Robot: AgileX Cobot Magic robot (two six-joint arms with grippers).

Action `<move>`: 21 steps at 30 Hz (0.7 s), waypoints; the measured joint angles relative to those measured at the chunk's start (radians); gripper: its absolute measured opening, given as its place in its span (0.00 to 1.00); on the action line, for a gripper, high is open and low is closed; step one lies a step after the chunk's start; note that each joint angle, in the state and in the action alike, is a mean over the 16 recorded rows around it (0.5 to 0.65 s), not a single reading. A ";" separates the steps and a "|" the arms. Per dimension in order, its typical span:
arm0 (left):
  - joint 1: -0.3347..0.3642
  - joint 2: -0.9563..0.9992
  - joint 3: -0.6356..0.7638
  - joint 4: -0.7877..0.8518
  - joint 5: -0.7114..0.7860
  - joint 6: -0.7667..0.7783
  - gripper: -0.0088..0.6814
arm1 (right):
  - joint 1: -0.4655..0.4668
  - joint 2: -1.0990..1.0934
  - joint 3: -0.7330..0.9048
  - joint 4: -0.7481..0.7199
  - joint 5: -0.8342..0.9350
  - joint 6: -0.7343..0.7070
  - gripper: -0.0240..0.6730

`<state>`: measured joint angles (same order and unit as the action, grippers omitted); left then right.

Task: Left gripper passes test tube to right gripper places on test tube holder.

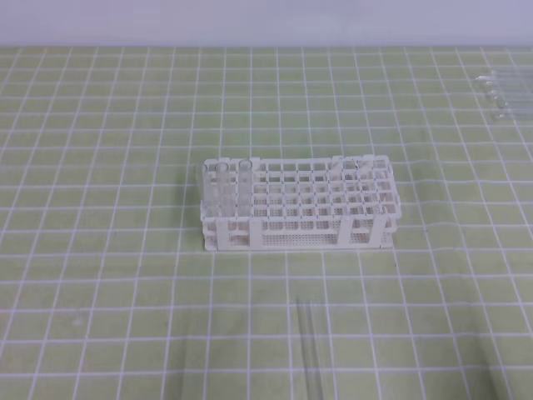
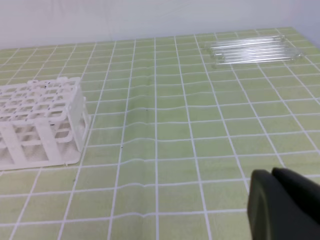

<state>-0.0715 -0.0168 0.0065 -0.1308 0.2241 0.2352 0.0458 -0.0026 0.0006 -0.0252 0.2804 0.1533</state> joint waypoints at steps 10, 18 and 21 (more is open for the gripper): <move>0.000 0.001 0.000 0.000 0.000 0.000 0.01 | 0.000 0.000 0.000 0.000 0.000 0.000 0.03; 0.000 0.001 0.000 -0.008 -0.001 0.000 0.01 | 0.000 0.000 0.000 -0.001 0.000 0.000 0.03; 0.000 -0.001 0.000 -0.011 -0.003 0.000 0.01 | 0.000 0.000 0.000 -0.002 0.000 0.000 0.03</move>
<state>-0.0716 -0.0181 0.0069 -0.1420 0.2208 0.2352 0.0458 -0.0026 0.0006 -0.0268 0.2804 0.1533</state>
